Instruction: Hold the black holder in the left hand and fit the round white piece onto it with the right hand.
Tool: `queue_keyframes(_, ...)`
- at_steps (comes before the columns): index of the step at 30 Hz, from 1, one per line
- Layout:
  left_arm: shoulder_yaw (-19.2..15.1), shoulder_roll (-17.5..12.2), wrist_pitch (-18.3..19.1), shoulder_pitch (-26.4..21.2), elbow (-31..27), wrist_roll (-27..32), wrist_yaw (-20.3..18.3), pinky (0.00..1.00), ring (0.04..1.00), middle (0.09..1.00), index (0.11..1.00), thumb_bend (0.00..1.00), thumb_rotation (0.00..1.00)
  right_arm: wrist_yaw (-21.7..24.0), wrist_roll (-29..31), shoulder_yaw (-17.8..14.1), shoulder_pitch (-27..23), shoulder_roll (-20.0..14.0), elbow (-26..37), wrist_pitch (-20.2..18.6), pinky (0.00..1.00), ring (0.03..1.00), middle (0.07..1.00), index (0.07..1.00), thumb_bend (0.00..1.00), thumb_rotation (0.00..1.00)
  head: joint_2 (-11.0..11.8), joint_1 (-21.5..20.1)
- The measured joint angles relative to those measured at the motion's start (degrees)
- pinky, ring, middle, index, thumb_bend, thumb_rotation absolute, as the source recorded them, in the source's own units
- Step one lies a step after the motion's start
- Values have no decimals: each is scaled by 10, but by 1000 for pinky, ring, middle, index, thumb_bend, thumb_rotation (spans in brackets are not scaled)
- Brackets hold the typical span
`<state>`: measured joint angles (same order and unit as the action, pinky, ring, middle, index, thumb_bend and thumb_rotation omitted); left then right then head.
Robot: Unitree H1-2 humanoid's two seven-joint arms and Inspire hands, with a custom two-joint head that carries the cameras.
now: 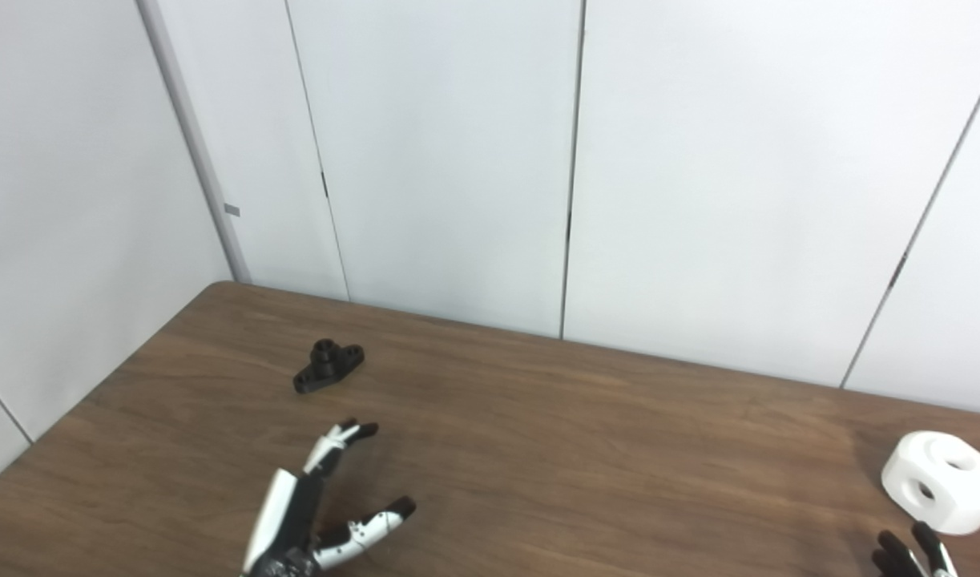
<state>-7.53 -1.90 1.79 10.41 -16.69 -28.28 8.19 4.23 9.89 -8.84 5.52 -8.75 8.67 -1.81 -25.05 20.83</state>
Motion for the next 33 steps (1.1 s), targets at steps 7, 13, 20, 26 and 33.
queue_keyframes(7, -25, -66, 63, -35, -16, -51, -3, 1000, 1000, 978, 769, 956, 260, -1, -1, 0, 2, 0, 1, -1, 1000, 925, 912, 962, 683, 1000, -2, -2)
queue_keyframes(13, -36, -111, 132, -97, -3, -115, -7, 1000, 989, 925, 698, 978, 316, -3, -5, 1, 2, 1, 1, 1, 1000, 924, 907, 959, 704, 1000, -4, -6)
queue_keyframes(20, -44, -132, 199, -137, 66, -144, 0, 1000, 987, 925, 696, 958, 348, -3, -5, 3, 1, 2, 1, 2, 1000, 918, 897, 953, 713, 1000, -5, -8)
queue_keyframes(26, -42, -161, 234, -171, 116, -147, 2, 1000, 988, 925, 706, 926, 329, -4, -6, 3, 2, 3, 1, 3, 1000, 918, 900, 953, 722, 1000, -8, -11)
queue_keyframes(33, -30, -171, 242, -220, 201, -137, 15, 1000, 991, 929, 709, 931, 306, -5, -5, 3, 2, 8, 2, 4, 1000, 919, 899, 952, 732, 1000, -10, -14)
